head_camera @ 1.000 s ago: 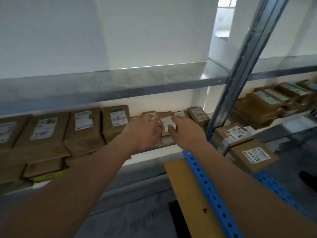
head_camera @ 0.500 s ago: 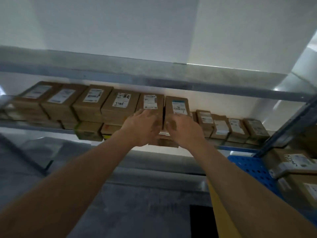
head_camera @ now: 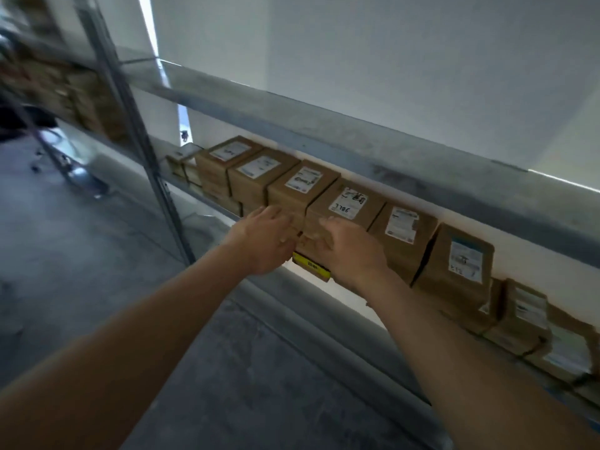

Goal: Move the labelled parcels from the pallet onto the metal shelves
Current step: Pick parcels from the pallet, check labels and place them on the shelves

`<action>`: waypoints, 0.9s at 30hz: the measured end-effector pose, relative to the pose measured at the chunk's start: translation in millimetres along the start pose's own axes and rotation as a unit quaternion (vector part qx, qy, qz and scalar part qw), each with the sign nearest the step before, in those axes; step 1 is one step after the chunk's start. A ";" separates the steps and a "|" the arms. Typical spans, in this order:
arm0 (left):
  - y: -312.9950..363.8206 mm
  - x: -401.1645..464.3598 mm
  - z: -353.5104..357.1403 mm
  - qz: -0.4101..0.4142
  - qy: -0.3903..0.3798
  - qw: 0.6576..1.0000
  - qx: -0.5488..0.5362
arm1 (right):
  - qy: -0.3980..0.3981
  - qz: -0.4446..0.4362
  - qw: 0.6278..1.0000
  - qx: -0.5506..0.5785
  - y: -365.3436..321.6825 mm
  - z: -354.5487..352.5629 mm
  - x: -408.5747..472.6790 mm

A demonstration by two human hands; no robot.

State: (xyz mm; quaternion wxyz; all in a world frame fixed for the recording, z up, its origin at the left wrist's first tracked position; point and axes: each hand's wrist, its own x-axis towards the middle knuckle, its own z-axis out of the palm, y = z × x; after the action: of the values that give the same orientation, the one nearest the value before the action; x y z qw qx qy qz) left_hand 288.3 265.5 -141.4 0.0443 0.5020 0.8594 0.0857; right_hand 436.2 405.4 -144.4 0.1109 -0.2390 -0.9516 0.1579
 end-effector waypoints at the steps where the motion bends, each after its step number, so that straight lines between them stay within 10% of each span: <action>1: -8.0 -1.6 -3.8 -0.015 0.017 1.000 0.006 | 0.003 -0.013 1.000 0.001 -5.3 0.8 8.8; 15: -163.7 5.1 -40.2 -0.061 0.075 0.995 0.000 | -0.015 -0.090 0.996 -0.018 -116.7 50.5 132.2; 27: -316.2 82.2 -43.0 0.041 0.020 0.999 0.004 | 0.002 0.015 1.000 -0.015 -203.6 111.1 228.4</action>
State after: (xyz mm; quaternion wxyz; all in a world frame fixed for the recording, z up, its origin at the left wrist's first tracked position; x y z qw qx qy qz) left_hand -29.5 180.5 -159.1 0.0218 0.5349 0.8394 0.0944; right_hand 122.2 319.6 -144.2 0.1070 -0.2554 -0.9500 0.1443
